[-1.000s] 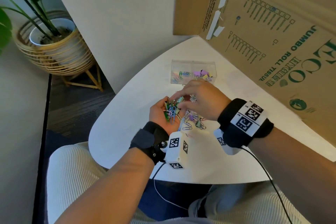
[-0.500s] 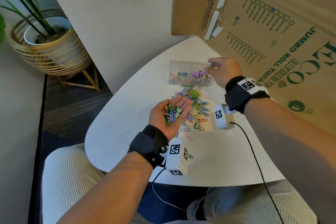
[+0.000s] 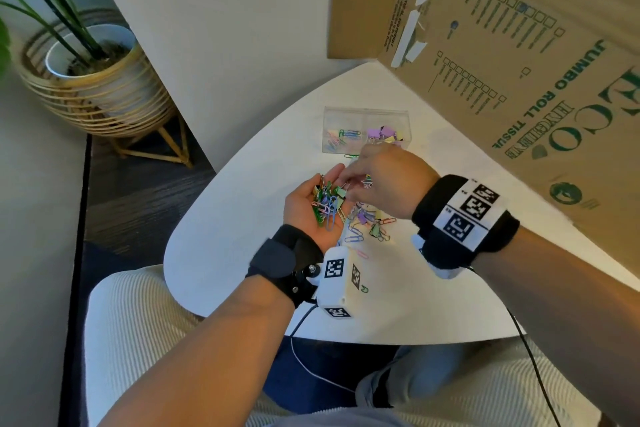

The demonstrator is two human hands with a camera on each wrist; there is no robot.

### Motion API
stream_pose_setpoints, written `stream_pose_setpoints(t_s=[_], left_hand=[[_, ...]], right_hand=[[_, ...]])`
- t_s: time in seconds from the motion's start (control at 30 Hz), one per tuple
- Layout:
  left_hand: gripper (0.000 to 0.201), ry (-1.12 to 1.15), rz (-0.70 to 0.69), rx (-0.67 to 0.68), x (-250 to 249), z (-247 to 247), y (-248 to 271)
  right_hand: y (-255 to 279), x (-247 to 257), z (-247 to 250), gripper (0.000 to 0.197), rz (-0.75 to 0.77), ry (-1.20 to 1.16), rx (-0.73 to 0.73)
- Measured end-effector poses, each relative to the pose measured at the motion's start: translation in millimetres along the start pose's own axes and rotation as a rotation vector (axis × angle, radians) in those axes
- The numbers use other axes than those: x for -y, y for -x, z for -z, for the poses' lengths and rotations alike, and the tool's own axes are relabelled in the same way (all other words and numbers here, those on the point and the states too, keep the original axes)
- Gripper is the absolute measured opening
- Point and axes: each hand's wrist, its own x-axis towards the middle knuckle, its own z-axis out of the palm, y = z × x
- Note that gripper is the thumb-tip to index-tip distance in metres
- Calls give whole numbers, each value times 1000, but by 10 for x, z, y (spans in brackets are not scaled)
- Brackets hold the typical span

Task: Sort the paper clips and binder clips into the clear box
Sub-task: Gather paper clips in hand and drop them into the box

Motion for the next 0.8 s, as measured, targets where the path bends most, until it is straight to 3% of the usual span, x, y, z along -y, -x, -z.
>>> stream_pose_setpoints(t_s=[0.37,0.53,0.67,0.8], left_hand=[[43,26,33,-13,34,-15,19],[44,60,39,28,45,9,7],[43,2,33,-3,39,57,-17],[44,-12,31,-18,23,83,-31]], right_hand=[[105,28,-93,4,-72,-36,25],[150,27,-180,25,-68,-209,-48],[164,12,-349,29,-68,-220,-79],[147,-29,-421,21,-111,-179,-92]])
